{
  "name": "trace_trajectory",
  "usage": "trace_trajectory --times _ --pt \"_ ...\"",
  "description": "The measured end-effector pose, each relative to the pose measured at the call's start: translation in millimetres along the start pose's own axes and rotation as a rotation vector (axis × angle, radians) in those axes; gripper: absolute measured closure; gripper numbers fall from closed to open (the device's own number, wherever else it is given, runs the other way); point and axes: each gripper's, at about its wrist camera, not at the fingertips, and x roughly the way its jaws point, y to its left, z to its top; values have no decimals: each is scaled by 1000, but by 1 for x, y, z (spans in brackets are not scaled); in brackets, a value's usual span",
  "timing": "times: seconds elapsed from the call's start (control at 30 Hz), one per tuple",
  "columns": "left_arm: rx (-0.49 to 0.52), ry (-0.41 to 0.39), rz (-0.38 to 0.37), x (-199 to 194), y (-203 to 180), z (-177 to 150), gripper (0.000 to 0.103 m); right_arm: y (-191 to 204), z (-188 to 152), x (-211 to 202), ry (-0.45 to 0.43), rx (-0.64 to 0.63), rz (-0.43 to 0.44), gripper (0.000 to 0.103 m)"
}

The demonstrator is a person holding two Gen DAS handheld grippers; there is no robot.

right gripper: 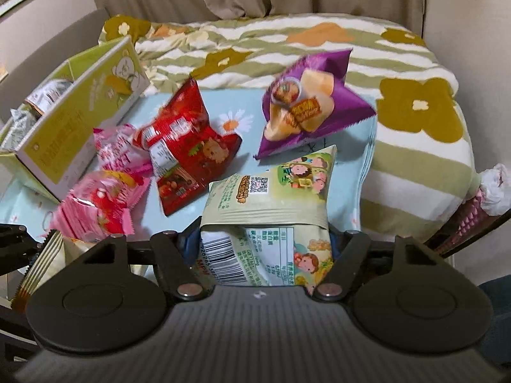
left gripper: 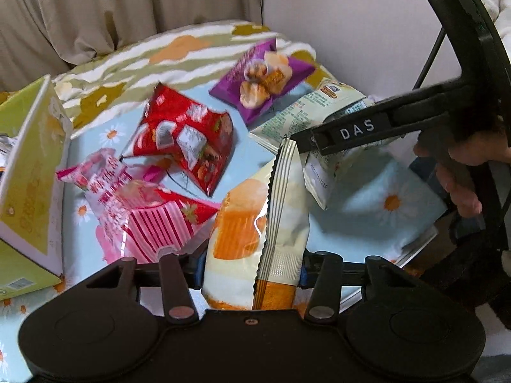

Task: Organize snacks
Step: 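Grasp the cream cake packet with the left gripper while the right grasps the green packet, then carry both packets over the yellow box and open both grippers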

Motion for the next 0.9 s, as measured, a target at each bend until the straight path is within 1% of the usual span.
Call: trace_trajectory --times 0.2,0.33,0.43,0.53,0.63,0.8,0.9 --pt "-56 -104 12 -39 11 10 50 9 13 -36 -70 -3 8 18" --pt "-100 -194 52 -73 27 20 50 21 29 -58 -119 0 32 18" --pt "-137 -254 81 -95 45 26 50 35 42 -70 -150 -2 68 18" --pt "-168 -306 120 -116 69 30 50 55 58 -77 -171 -4 105 18" --pt "-201 -343 165 -134 102 34 50 83 77 -80 -198 -20 135 18" --pt "-251 -382 221 -151 165 38 50 136 108 -74 -223 -34 180 18" --pt "-273 -389 238 -154 204 40 50 168 126 -63 -229 -35 204 18"
